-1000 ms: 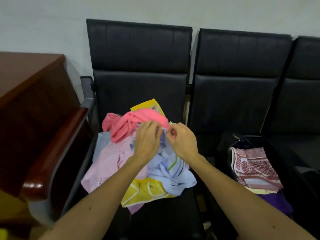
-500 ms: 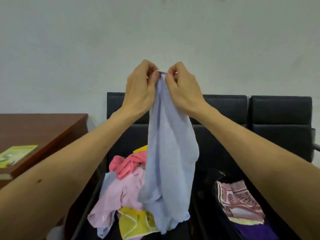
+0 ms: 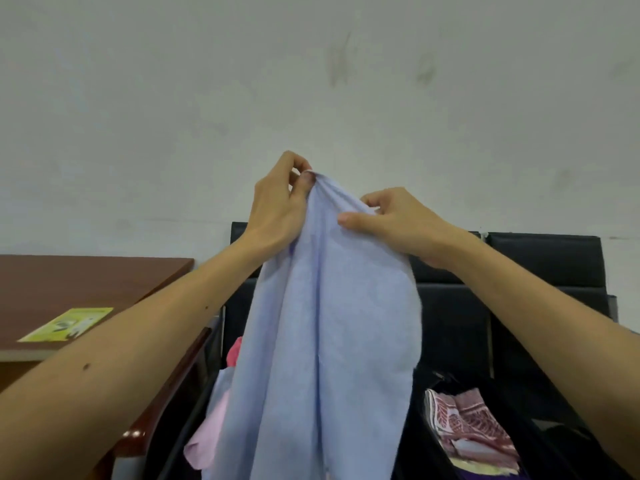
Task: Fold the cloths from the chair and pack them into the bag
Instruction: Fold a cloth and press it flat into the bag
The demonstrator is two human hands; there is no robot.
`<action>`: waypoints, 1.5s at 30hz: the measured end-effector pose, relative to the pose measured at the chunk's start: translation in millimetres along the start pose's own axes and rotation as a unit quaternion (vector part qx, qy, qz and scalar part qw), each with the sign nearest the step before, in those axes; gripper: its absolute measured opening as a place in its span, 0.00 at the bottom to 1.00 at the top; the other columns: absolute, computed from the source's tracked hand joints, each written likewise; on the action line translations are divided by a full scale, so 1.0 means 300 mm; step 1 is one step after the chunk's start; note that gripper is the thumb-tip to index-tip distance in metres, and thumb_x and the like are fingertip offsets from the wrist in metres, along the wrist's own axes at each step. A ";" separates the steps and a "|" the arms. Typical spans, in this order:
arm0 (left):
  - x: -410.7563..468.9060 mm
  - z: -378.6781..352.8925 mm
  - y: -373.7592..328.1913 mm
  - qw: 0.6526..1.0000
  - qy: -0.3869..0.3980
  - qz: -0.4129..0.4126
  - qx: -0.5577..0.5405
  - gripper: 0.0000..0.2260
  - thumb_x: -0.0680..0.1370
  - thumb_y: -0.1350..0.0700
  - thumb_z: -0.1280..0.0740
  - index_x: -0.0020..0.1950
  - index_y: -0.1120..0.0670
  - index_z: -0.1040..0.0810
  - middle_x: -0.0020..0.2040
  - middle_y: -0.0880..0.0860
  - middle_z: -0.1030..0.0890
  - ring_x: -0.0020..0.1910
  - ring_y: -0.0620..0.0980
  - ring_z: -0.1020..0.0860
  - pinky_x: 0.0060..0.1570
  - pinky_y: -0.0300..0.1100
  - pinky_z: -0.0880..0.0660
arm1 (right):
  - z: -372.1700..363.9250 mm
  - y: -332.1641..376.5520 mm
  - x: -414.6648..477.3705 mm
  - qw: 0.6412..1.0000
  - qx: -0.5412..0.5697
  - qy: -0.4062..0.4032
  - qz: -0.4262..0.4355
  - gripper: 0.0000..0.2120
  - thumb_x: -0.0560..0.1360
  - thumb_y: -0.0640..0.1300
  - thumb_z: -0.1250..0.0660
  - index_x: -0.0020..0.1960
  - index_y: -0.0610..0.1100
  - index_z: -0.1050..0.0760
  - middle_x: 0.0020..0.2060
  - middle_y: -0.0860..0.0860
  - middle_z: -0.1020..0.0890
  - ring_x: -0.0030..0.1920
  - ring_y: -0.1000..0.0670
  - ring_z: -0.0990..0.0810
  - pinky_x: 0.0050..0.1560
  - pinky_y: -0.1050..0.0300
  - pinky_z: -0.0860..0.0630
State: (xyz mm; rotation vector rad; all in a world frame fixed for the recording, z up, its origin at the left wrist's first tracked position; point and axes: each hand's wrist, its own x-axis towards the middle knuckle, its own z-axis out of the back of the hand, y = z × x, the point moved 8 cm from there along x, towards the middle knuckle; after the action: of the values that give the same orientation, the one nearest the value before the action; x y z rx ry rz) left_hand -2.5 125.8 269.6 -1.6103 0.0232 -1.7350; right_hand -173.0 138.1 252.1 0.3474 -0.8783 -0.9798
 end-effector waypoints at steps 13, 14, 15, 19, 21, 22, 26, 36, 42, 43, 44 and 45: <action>-0.082 -0.035 0.188 0.987 0.091 0.125 0.050 0.06 0.82 0.54 0.37 0.48 0.54 0.24 0.39 0.49 0.23 0.37 0.45 0.27 0.35 0.38 0.32 | 0.051 0.010 -0.124 0.979 0.167 0.082 -0.080 0.15 0.74 0.53 0.30 0.45 0.39 0.23 0.45 0.39 0.25 0.45 0.42 0.27 0.48 0.49 0.33; -0.096 -0.054 0.193 0.982 0.128 0.130 0.054 0.05 0.82 0.53 0.35 0.47 0.53 0.23 0.38 0.49 0.22 0.36 0.46 0.26 0.35 0.39 0.31 | 0.043 0.032 -0.118 0.976 0.189 0.077 -0.072 0.14 0.75 0.52 0.31 0.45 0.39 0.24 0.44 0.40 0.24 0.45 0.43 0.26 0.48 0.50 0.31; -0.115 -0.071 0.189 0.975 0.170 0.130 0.064 0.04 0.80 0.54 0.34 0.47 0.52 0.23 0.37 0.48 0.21 0.37 0.47 0.25 0.35 0.38 0.30 | 0.036 0.054 -0.113 0.973 0.207 0.071 -0.066 0.13 0.77 0.50 0.32 0.44 0.40 0.24 0.43 0.41 0.23 0.43 0.45 0.25 0.45 0.53 0.28; -0.178 -0.087 0.093 0.968 0.222 0.098 0.066 0.06 0.79 0.51 0.32 0.49 0.52 0.25 0.37 0.50 0.19 0.34 0.46 0.22 0.34 0.36 0.26 | 0.019 0.120 -0.085 0.966 0.250 0.040 -0.054 0.13 0.79 0.49 0.33 0.39 0.42 0.24 0.31 0.50 0.21 0.34 0.53 0.22 0.37 0.61 0.24; -0.188 -0.049 0.008 0.967 0.179 0.156 -0.091 0.14 0.82 0.45 0.39 0.48 0.55 0.26 0.35 0.55 0.20 0.31 0.49 0.21 0.32 0.42 0.22 | 0.020 0.134 -0.071 0.963 0.264 0.008 -0.053 0.13 0.80 0.48 0.34 0.40 0.42 0.24 0.29 0.52 0.20 0.32 0.54 0.22 0.35 0.62 0.25; -0.194 -0.035 -0.031 0.951 0.173 0.192 -0.169 0.20 0.82 0.39 0.44 0.48 0.56 0.26 0.35 0.56 0.20 0.31 0.50 0.20 0.32 0.43 0.21 | 0.024 0.135 -0.066 0.961 0.271 -0.015 -0.055 0.12 0.80 0.48 0.34 0.42 0.42 0.23 0.29 0.52 0.20 0.30 0.55 0.21 0.32 0.63 0.25; -0.212 -0.002 -0.138 0.931 0.222 0.191 -0.217 0.33 0.71 0.25 0.47 0.52 0.51 0.23 0.47 0.55 0.14 0.43 0.52 0.15 0.41 0.46 0.19 | 0.039 0.138 -0.056 0.952 0.286 -0.085 -0.065 0.11 0.80 0.45 0.34 0.50 0.37 0.22 0.33 0.48 0.16 0.31 0.53 0.16 0.30 0.63 0.21; -0.214 0.025 -0.021 0.965 0.199 0.144 -0.088 0.06 0.82 0.57 0.35 0.48 0.53 0.19 0.43 0.61 0.15 0.39 0.56 0.19 0.41 0.50 0.26 | 0.076 0.082 -0.092 0.988 0.090 -0.118 -0.047 0.19 0.77 0.51 0.30 0.33 0.40 0.26 0.23 0.47 0.23 0.23 0.51 0.25 0.32 0.56 0.25; -0.179 0.028 -0.071 0.974 0.181 0.089 -0.106 0.13 0.82 0.50 0.36 0.45 0.55 0.18 0.41 0.56 0.16 0.38 0.46 0.20 0.41 0.42 0.25 | 0.027 0.066 -0.140 0.986 -0.117 -0.107 0.044 0.26 0.71 0.68 0.34 0.45 0.44 0.26 0.38 0.49 0.18 0.37 0.49 0.19 0.39 0.51 0.23; -0.176 0.024 -0.079 0.973 0.184 0.081 -0.111 0.13 0.82 0.49 0.36 0.44 0.55 0.18 0.39 0.54 0.16 0.37 0.46 0.21 0.40 0.42 0.25 | -0.003 0.072 -0.151 0.994 -0.072 -0.072 0.048 0.29 0.66 0.71 0.35 0.52 0.48 0.27 0.44 0.53 0.19 0.41 0.53 0.19 0.40 0.57 0.23; -0.173 0.020 -0.084 0.973 0.188 0.075 -0.112 0.13 0.82 0.49 0.36 0.43 0.54 0.18 0.38 0.53 0.17 0.36 0.46 0.21 0.40 0.42 0.25 | -0.037 0.073 -0.154 0.998 -0.041 -0.029 0.050 0.32 0.63 0.72 0.34 0.57 0.51 0.29 0.48 0.56 0.20 0.44 0.57 0.19 0.41 0.62 0.24; -0.171 0.015 -0.085 0.973 0.193 0.071 -0.109 0.13 0.82 0.49 0.35 0.42 0.54 0.18 0.37 0.53 0.16 0.36 0.46 0.20 0.40 0.42 0.25 | -0.066 0.071 -0.158 0.998 -0.036 0.003 0.057 0.32 0.63 0.70 0.32 0.59 0.53 0.29 0.49 0.58 0.21 0.45 0.59 0.19 0.41 0.65 0.24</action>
State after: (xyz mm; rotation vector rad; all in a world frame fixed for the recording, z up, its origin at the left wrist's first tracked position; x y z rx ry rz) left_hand -15.5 173.0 239.4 -1.3563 0.5204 -1.9570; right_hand -157.8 186.8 229.9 0.2365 -0.8456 -0.9027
